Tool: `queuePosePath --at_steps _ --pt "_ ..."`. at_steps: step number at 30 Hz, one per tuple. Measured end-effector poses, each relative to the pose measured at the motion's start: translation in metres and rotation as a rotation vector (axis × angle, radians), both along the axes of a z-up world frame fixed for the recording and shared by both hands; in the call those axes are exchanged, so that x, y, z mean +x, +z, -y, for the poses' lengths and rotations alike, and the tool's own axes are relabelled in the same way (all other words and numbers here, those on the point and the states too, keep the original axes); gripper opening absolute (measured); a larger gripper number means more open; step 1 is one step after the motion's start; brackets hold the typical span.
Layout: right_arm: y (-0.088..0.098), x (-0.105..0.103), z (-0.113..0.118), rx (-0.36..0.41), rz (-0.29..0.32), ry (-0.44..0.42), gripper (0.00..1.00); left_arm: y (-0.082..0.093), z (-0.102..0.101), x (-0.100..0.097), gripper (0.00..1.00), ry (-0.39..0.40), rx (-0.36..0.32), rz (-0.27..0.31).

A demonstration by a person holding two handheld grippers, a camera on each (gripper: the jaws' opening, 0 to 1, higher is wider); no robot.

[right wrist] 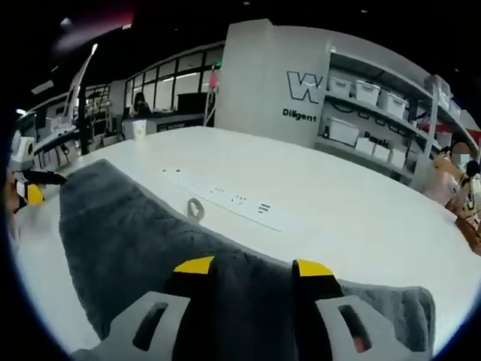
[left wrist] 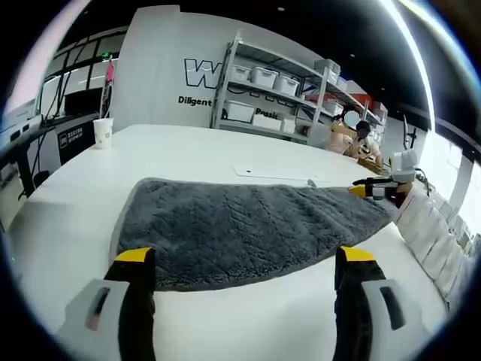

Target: Open the folded towel by lifting each exposed corner and separating the folded layers until the towel lies flat within the target outline without major curled edges

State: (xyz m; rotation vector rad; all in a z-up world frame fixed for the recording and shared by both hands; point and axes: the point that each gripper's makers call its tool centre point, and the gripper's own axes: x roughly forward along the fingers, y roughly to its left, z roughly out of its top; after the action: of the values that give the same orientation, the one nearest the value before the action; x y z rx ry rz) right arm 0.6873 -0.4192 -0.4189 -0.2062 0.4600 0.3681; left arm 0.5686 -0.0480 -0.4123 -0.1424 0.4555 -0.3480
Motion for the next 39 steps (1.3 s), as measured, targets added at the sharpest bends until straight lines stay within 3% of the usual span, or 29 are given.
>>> queuePosePath --at_steps 7,12,26,32,39 --pt "-0.014 -0.001 0.007 0.013 -0.035 -0.018 0.2 -0.003 0.003 0.001 0.98 -0.005 0.007 -0.004" --pt "-0.017 -0.002 0.008 0.039 -0.051 -0.022 0.2 0.0 -0.004 0.008 0.95 0.054 0.017 0.038" --pt "-0.019 -0.003 0.01 0.046 -0.054 -0.024 0.2 -0.013 -0.013 0.026 0.94 0.128 0.049 0.066" --pt "-0.019 -0.003 0.01 0.047 -0.052 -0.023 0.2 -0.024 -0.021 0.027 0.85 0.136 0.202 0.06" --pt "-0.02 -0.003 0.01 0.062 -0.054 -0.021 0.2 -0.025 -0.019 0.026 0.86 0.138 0.203 0.057"
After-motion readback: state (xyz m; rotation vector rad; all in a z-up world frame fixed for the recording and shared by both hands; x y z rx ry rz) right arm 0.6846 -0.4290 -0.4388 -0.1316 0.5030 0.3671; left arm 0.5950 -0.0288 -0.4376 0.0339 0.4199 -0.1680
